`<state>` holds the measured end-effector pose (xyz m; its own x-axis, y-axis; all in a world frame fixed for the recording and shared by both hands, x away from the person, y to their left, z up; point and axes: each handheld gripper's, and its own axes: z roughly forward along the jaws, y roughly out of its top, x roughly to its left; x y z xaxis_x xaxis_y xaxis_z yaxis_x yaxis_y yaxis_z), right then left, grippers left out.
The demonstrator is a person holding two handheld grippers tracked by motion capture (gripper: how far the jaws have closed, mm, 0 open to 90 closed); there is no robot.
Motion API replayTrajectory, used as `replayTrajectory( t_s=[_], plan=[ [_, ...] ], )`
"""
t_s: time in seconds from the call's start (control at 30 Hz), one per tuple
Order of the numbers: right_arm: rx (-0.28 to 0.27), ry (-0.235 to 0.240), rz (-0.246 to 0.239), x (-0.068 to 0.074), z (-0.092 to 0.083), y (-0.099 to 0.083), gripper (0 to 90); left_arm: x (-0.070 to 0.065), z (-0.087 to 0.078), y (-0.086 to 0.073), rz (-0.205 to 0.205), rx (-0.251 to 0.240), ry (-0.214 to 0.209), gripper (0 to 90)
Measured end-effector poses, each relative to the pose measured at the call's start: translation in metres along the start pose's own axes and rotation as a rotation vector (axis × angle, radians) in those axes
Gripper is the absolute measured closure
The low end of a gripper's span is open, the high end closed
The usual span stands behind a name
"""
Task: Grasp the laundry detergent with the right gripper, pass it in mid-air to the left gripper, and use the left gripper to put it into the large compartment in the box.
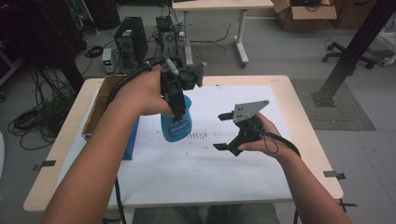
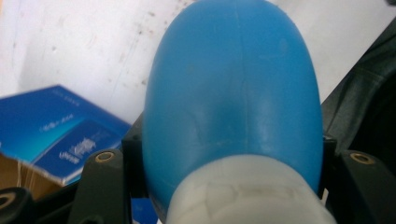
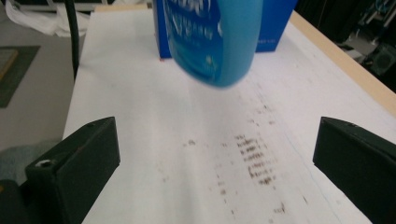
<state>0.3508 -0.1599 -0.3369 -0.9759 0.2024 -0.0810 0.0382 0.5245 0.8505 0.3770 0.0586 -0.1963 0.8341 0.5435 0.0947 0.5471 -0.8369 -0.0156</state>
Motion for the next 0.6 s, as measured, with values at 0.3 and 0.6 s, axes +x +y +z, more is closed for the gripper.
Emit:
replayTrajectory(
  t_s=[0.3,0.6],
  plan=[
    [0.097,-0.021,-0.008,-0.006,-0.014,-0.007,1.2,0.021,-0.023,-0.015,-0.211,-0.014,-0.02,39.2],
    [0.145,-0.014,-0.023,-0.007,-0.024,-0.009,1.3,0.046,-0.043,-0.036,-0.391,-0.016,-0.033,39.2]
  ],
)
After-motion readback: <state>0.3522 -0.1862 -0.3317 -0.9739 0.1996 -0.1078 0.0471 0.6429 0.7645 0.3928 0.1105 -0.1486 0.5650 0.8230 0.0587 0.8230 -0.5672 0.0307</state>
